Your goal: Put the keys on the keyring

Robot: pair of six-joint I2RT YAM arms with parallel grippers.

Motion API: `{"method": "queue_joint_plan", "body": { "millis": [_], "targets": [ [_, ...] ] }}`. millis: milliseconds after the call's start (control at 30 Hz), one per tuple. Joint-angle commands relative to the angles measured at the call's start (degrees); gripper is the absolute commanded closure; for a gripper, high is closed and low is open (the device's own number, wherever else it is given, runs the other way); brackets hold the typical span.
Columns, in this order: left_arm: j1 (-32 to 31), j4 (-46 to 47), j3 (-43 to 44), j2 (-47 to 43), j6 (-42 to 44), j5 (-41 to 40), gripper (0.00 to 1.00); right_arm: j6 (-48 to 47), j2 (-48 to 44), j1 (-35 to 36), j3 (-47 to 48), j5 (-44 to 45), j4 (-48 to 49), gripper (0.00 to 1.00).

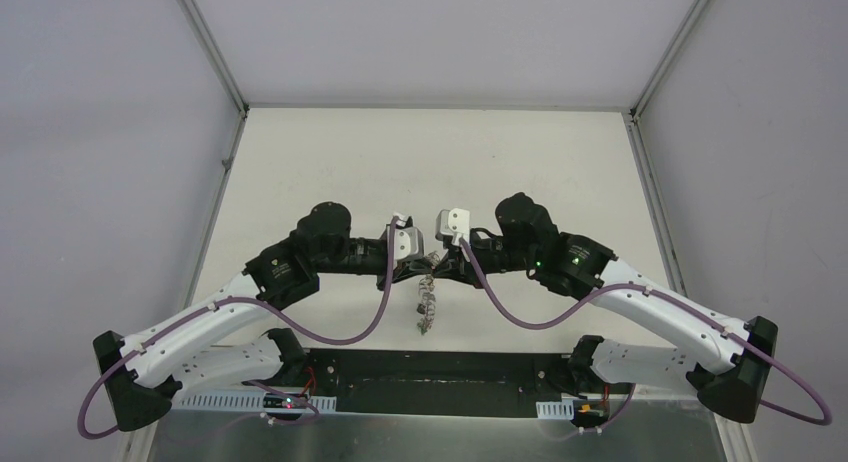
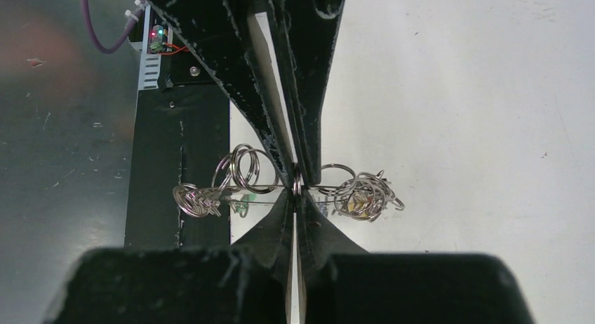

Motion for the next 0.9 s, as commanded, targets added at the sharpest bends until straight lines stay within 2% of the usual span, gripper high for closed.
{"method": "queue_joint_plan", "body": {
  "millis": [0,33,200,333,467,700,867],
  "targets": [
    [-0.76,1.29,1.79,-0.34,1.56,-3.00,0.96,1.10,-0.87,0.33,3.41,0.05,2.32,1.00],
    [-0.75,1.23,1.71,-0.28,1.56,-3.19,1.00,1.10,-0.85,0.29,3.45,0.06,2.30,1.00],
    [-0.77,1.04,1.19,-1.01,-0.21,-5.49,1.00,0.25,-1.11,0.29,3.39,-0.54,2.49,1.00],
    [-0.71,3.69,-0.88,-4.31,-1.76,-7.06,1.00,0.59,-3.18,0.29,1.48,-0.21,4.39,0.66],
    [-0.75,12.38,-6.12,-10.21,-2.29,-6.53,1.00,2.65,-7.25,0.08,-2.11,0.40,10.05,0.50],
    [-0.74,27.47,-14.84,-17.41,-4.94,-5.39,1.00,2.93,-13.11,-0.06,-7.53,-2.24,20.68,0.50],
    [-0.76,35.59,-17.82,-17.94,-6.95,-1.99,1.00,3.74,-13.54,-0.06,-8.77,-6.79,25.44,0.63]
  ]
}}
